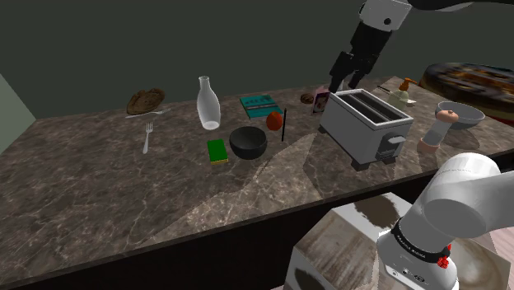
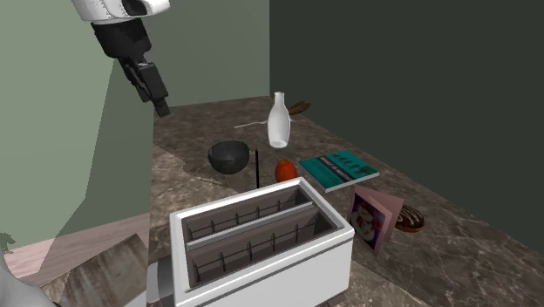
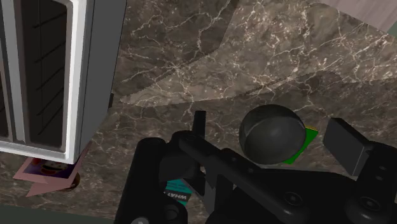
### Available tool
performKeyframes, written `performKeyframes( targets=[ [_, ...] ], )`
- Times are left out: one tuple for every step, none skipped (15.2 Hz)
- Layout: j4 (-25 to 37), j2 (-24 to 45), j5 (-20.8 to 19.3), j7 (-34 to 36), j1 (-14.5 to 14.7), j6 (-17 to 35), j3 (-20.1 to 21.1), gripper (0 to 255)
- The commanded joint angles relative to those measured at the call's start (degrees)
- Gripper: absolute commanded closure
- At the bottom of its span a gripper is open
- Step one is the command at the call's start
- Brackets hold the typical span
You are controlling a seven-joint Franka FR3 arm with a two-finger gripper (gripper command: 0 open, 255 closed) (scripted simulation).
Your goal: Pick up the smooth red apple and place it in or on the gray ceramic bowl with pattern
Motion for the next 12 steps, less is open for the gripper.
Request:
performKeyframes(
  targets=[
    [0.0, 0.0, 0.0, 0.0, 0.0, 0.0, 0.0, 0],
    [0.2, 1.9, -0.2, -0.6, 0.0, 1.3, -0.4, 0],
    [0.5, 3.9, -0.4, -1.1, -0.1, 2.6, -0.7, 0],
    [0.8, 5.9, -0.5, -1.7, -0.1, 3.8, -1.1, 0],
    [1.3, 7.9, -0.7, -2.3, -0.1, 5.1, -1.4, 0],
    [1.8, 10.0, -0.8, -2.8, -0.1, 6.2, -1.8, 0],
    [2.3, 12.1, -0.9, -3.4, -0.2, 7.4, -2.1, 0],
    [3.0, 14.2, -0.9, -3.9, -0.2, 8.4, -2.5, 0],
    [3.7, 16.4, -1.0, -4.4, -0.2, 9.5, -2.8, 0],
    [4.5, 18.5, -1.0, -5.0, -0.2, 10.4, -3.1, 0],
    [5.4, 20.7, -1.0, -5.5, -0.2, 11.4, -3.4, 0],
    [6.3, 22.9, -1.0, -6.1, -0.2, 12.2, -3.8, 0]
  ],
)
